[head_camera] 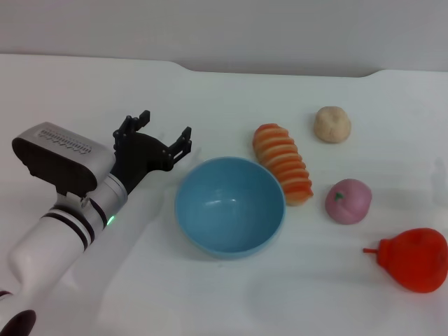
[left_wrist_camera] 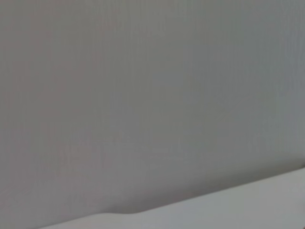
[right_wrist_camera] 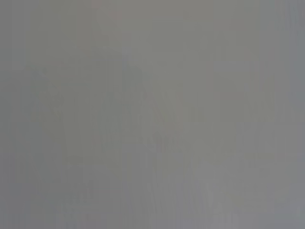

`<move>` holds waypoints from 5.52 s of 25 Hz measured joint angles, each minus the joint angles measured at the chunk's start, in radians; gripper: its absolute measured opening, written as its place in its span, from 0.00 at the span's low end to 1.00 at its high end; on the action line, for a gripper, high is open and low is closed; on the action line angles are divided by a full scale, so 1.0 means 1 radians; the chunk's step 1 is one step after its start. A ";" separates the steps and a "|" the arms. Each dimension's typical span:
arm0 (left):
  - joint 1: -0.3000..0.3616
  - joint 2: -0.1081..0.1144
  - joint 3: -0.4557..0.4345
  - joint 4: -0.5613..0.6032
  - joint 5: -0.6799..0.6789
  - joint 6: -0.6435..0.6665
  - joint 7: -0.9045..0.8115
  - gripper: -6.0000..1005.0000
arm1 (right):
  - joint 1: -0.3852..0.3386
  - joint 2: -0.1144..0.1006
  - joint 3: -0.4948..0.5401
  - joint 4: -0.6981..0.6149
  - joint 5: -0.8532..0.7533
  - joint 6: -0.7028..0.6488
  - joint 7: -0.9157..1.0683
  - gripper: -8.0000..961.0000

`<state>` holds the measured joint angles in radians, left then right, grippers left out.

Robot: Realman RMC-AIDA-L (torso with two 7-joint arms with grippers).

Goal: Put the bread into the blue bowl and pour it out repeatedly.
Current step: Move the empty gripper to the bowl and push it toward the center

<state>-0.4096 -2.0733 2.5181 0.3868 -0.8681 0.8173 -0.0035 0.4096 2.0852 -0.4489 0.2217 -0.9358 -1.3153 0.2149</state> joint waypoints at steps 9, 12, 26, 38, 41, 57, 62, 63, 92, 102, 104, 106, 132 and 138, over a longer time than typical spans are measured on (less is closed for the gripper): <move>0.003 0.000 -0.009 0.003 0.000 0.047 -0.005 0.83 | 0.000 -0.001 0.001 -0.005 0.000 0.021 0.000 0.45; 0.005 0.007 -0.023 0.045 0.000 0.055 -0.007 0.83 | 0.000 -0.001 0.001 -0.007 0.000 0.024 0.000 0.45; -0.025 0.099 -0.425 0.630 0.239 -0.769 -0.031 0.83 | 0.000 -0.004 0.003 -0.023 0.006 0.041 0.000 0.45; 0.004 0.019 -0.810 1.082 0.277 -1.758 0.268 0.83 | 0.011 -0.005 0.002 -0.078 0.005 0.135 0.000 0.44; -0.013 0.018 -0.868 1.108 0.281 -1.933 0.267 0.83 | 0.013 -0.005 0.002 -0.092 0.005 0.147 0.000 0.44; -0.116 0.014 -0.880 0.900 0.292 -2.053 0.257 0.83 | 0.013 -0.005 0.003 -0.109 0.002 0.156 0.000 0.43; -0.185 0.012 -0.877 0.763 0.291 -2.045 0.254 0.83 | 0.010 -0.005 0.003 -0.107 0.002 0.156 0.000 0.43; -0.194 0.011 -0.877 0.745 0.291 -2.041 0.254 0.83 | 0.010 -0.005 0.003 -0.106 0.002 0.156 0.000 0.43; -0.222 0.007 -0.835 0.669 0.276 -2.026 0.244 0.47 | 0.005 -0.001 0.001 -0.094 0.002 0.153 0.002 0.42; -0.224 0.008 -0.843 0.669 0.276 -2.021 0.199 0.06 | 0.013 -0.002 0.006 -0.073 0.008 0.146 0.149 0.41; -0.224 0.008 -0.846 0.669 0.276 -2.022 0.197 0.02 | 0.014 -0.004 0.006 -0.075 0.008 0.147 0.253 0.41; -0.224 0.008 -0.846 0.669 0.276 -2.024 0.195 0.01 | 0.019 -0.008 0.001 -0.084 0.005 0.153 0.394 0.41; -0.251 0.009 -0.837 0.677 0.276 -2.037 0.201 0.01 | 0.350 -0.027 -0.292 -0.726 -1.295 0.252 2.048 0.40; -0.256 0.008 -0.837 0.677 0.276 -2.037 0.201 0.01 | 0.468 -0.020 -0.439 -0.645 -1.361 0.316 2.088 0.40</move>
<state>-0.6657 -2.0648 1.6813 1.0642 -0.5922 -1.2196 0.1978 0.8774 2.0656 -0.8879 -0.4233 -2.2967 -0.9998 2.3025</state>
